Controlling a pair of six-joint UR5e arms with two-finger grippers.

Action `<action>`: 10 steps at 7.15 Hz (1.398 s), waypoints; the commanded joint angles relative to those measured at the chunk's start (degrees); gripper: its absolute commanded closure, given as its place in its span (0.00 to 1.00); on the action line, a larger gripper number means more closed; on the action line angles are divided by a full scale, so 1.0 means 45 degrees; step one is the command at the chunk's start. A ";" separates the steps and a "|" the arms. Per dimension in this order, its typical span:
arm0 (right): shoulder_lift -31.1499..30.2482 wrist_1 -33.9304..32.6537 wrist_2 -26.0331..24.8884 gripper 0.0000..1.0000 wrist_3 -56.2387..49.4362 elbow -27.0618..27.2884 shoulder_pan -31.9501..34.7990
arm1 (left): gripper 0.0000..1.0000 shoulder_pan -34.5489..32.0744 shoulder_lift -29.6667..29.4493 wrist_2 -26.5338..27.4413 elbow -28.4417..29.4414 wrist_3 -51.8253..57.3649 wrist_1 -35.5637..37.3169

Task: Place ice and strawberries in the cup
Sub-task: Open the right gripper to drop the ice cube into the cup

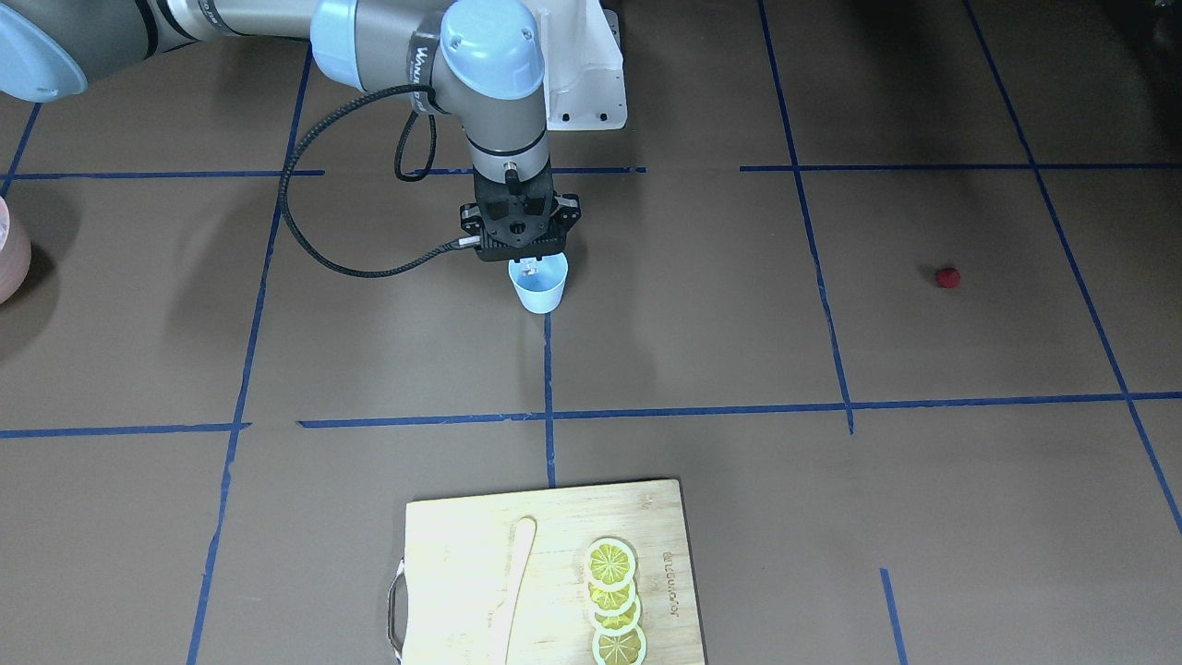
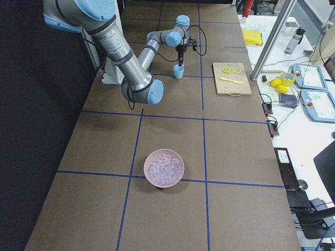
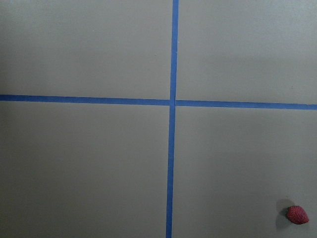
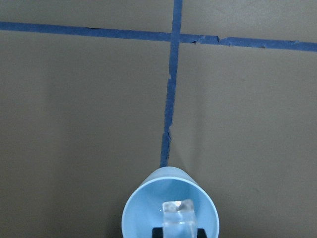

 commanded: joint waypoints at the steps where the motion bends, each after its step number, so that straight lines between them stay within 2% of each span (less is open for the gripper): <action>1: 0.0081 0.0028 -0.0001 0.94 0.0002 -0.0039 -0.0085 | 0.00 0.0000 0.0048 0.0000 0.0000 -0.0001 0.0005; 2: 0.0139 0.0047 -0.0001 0.57 0.0002 -0.0020 -0.0085 | 0.00 0.0000 0.0048 0.0000 0.0020 0.0019 0.0005; 3: 0.0101 0.0047 -0.0039 0.09 -0.0018 0.0000 -0.0085 | 0.00 0.0000 0.0048 0.0000 0.0059 0.0019 -0.0015; 4: 0.0101 0.0047 -0.0194 0.02 0.0001 0.0019 -0.0085 | 0.00 0.0019 0.0048 -0.0020 0.0078 0.0019 -0.0015; 6: 0.0062 -0.0011 -0.0177 0.02 0.0002 0.0136 -0.0085 | 0.00 0.0020 -0.0029 0.0000 0.0137 0.0000 -0.0015; 8: -0.0500 -0.0148 -0.0060 0.01 0.0430 0.1282 0.0828 | 0.00 0.0020 -0.0049 0.0000 0.0098 -0.0020 -0.0015; 9: -0.1375 -0.0458 -0.0040 0.01 0.0180 0.2256 0.1375 | 0.00 0.0020 -0.0069 0.0000 0.0079 -0.0020 -0.0015; 10: -0.1635 -0.1137 -0.0040 0.01 -0.0499 0.2691 0.1825 | 0.00 0.0020 -0.0069 -0.0020 0.0059 -0.0020 -0.0015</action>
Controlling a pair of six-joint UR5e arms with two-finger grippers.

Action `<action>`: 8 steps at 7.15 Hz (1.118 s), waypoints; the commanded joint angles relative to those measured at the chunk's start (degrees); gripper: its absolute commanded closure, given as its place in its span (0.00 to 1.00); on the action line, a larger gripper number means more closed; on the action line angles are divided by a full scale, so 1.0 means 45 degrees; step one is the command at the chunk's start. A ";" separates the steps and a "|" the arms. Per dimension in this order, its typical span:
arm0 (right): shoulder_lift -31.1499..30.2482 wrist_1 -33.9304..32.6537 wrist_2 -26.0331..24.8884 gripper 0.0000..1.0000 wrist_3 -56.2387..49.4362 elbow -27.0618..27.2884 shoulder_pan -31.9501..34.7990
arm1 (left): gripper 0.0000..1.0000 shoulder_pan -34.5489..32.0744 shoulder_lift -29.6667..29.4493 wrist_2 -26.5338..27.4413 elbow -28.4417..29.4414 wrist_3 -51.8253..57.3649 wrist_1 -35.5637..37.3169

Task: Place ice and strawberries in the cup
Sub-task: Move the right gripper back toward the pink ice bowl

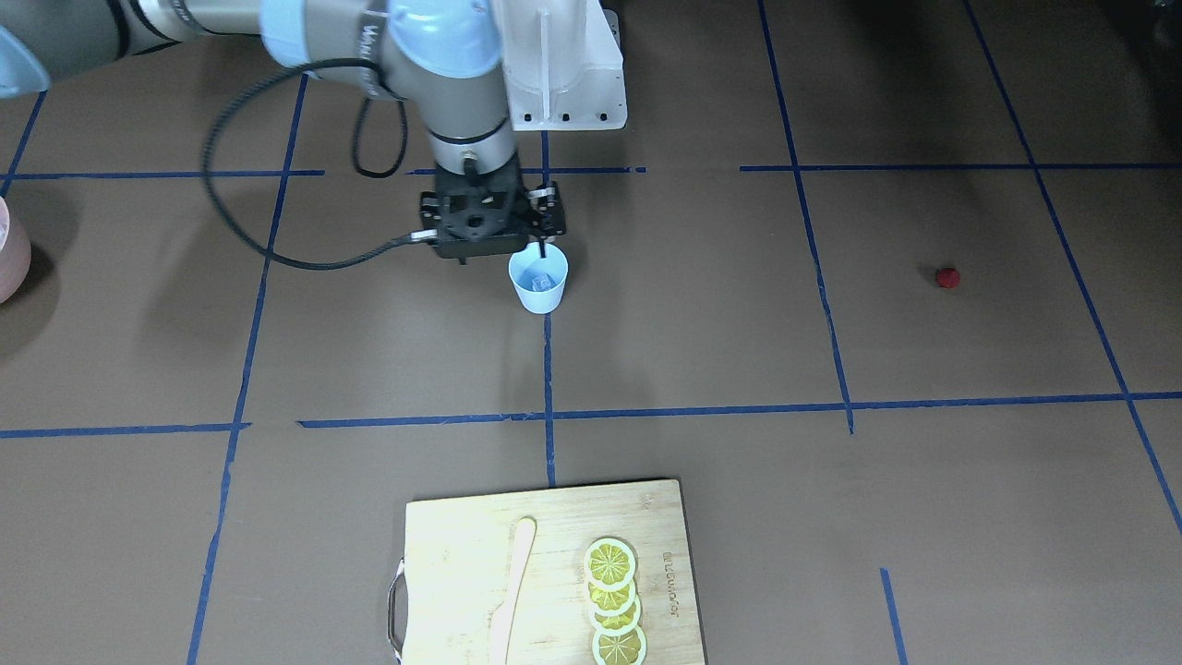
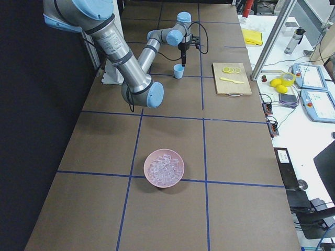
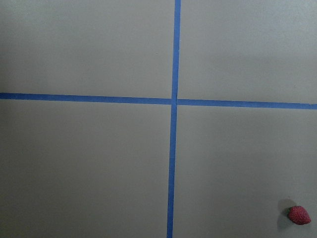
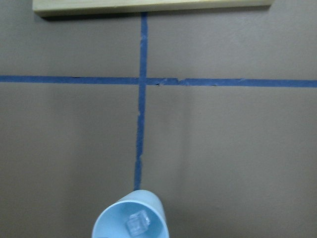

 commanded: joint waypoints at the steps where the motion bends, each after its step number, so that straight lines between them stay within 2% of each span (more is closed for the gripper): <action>1: -0.0958 -0.1416 0.0020 0.01 -0.1648 0.1450 0.0974 | 0.00 0.0000 -0.0028 0.0004 -0.0082 -0.0022 0.0000; 3: -0.2594 -0.1912 0.0078 0.01 -0.3621 0.3129 0.1950 | 0.00 0.0000 -0.0048 -0.0016 -0.0122 -0.0003 0.0000; 6: -0.5601 -0.1718 0.0780 0.01 -0.7252 0.4364 0.3804 | 0.00 0.0000 -0.0009 -0.0016 -0.0297 -0.0022 0.0000; 7: -0.6713 -0.1350 0.1187 0.01 -0.8386 0.4522 0.4584 | 0.00 0.0000 -0.0009 -0.0016 -0.0337 -0.0022 0.0000; 8: -0.8232 0.0336 0.1849 0.01 -0.9383 0.4485 0.5462 | 0.00 0.0000 -0.0009 -0.0016 -0.0356 -0.0022 -0.0019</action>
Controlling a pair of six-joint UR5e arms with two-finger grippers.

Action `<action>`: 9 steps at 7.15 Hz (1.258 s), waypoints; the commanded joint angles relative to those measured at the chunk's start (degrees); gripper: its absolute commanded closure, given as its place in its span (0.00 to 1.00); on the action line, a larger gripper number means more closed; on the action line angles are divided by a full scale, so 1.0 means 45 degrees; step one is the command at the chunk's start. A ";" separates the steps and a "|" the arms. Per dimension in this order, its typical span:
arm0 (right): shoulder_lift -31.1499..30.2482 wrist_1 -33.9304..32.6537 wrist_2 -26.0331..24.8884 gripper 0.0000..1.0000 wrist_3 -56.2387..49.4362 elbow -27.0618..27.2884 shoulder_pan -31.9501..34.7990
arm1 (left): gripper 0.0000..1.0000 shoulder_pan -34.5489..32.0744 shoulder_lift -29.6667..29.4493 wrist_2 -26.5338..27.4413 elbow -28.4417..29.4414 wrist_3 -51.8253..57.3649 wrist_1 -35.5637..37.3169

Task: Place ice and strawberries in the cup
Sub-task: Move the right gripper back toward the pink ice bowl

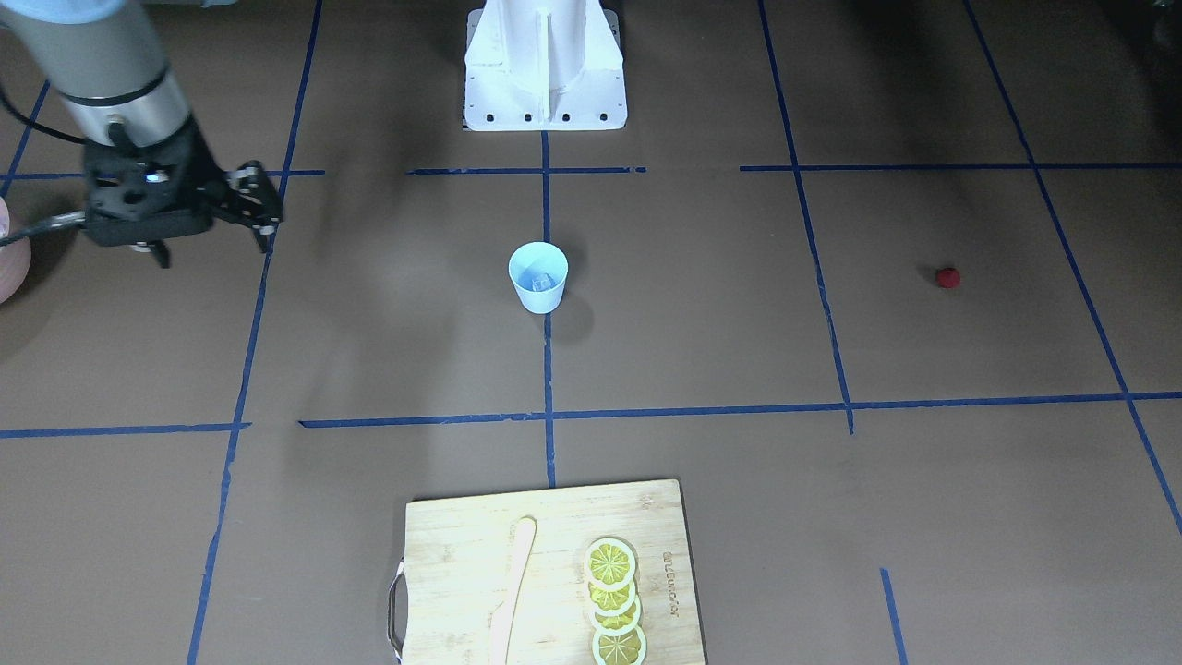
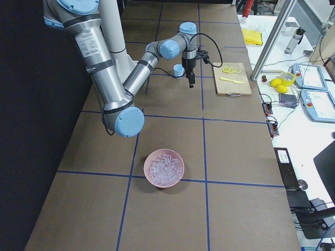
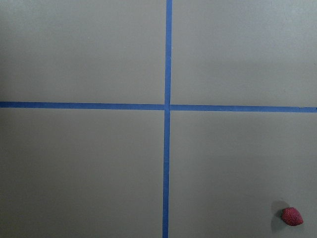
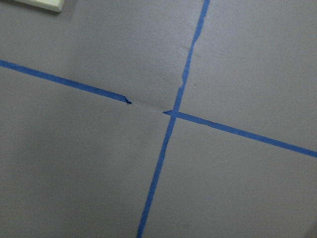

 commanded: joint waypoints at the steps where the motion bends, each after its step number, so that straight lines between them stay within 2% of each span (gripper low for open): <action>1: -0.3089 0.2994 0.1296 0.01 -0.2670 -0.0116 0.1941 | 0.00 0.0000 0.0044 0.0000 -0.0216 -0.0021 0.0004; 4: -0.5284 0.3729 0.2353 0.01 -0.6971 -0.1052 0.4152 | 0.00 0.0000 0.0123 0.0000 -0.0276 -0.0022 0.0004; 5: -0.5967 0.4758 0.2647 0.01 -0.7793 -0.1558 0.4641 | 0.00 0.0000 0.0142 0.0000 -0.0296 -0.0022 0.0004; 6: -0.6400 0.6160 0.2940 0.01 -0.7975 -0.2298 0.4974 | 0.00 0.0000 0.0142 0.0000 -0.0277 -0.0022 0.0004; 8: -0.6560 0.8040 0.3702 0.01 -0.8307 -0.3938 0.5366 | 0.00 0.0000 0.0142 0.0019 -0.0296 -0.0021 0.0004; 9: -0.6560 0.8358 0.3724 0.07 -0.8386 -0.4236 0.5388 | 0.00 0.0000 0.0142 0.0000 -0.0296 -0.0022 0.0004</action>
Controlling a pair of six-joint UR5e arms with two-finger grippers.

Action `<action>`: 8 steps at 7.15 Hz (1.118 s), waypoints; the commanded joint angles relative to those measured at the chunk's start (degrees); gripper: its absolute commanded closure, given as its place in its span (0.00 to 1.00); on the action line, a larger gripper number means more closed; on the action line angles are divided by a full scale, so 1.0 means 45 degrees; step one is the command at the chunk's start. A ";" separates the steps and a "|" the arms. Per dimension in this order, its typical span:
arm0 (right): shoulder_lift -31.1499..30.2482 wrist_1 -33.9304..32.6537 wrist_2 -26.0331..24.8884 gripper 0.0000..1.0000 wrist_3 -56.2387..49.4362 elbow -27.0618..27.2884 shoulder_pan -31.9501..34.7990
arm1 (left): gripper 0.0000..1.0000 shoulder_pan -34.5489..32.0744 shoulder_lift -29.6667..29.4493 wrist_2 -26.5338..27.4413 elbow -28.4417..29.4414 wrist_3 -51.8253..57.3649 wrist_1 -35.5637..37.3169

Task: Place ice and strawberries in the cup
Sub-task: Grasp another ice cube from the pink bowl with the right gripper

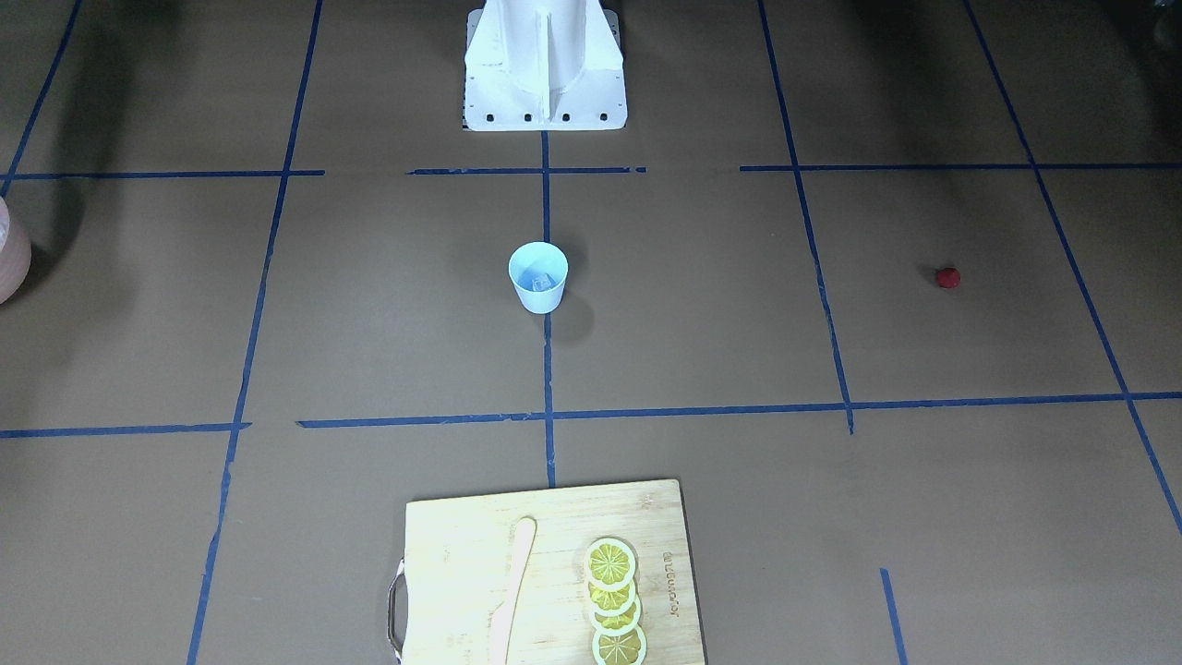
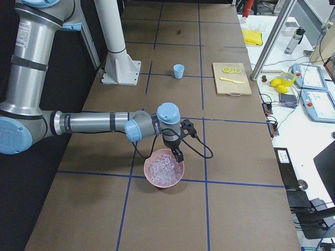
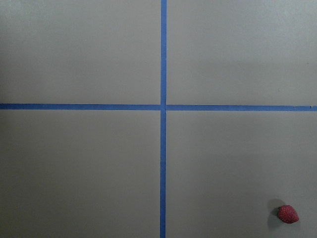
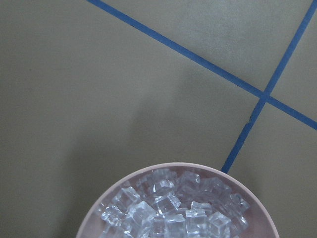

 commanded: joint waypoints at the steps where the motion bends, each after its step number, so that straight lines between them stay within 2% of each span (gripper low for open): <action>1: -0.0164 0.0686 0.0202 0.14 -0.0292 -0.0661 0.0134 | 0.00 0.0000 0.0001 -0.0008 -0.0008 0.0014 0.0000; 4: -0.0789 0.0706 0.0163 0.27 -0.1191 -0.0681 0.0232 | 0.00 0.0000 0.0001 -0.0008 0.0012 0.0015 0.0000; 6: -0.0771 0.0706 0.0066 0.31 -0.1987 -0.1399 0.0232 | 0.00 0.0000 0.0020 -0.0008 0.0012 0.0015 0.0000; 8: -0.0654 0.0706 0.0007 0.33 -0.1993 -0.1442 0.0232 | 0.00 0.0000 0.0020 -0.0008 0.0012 0.0015 0.0000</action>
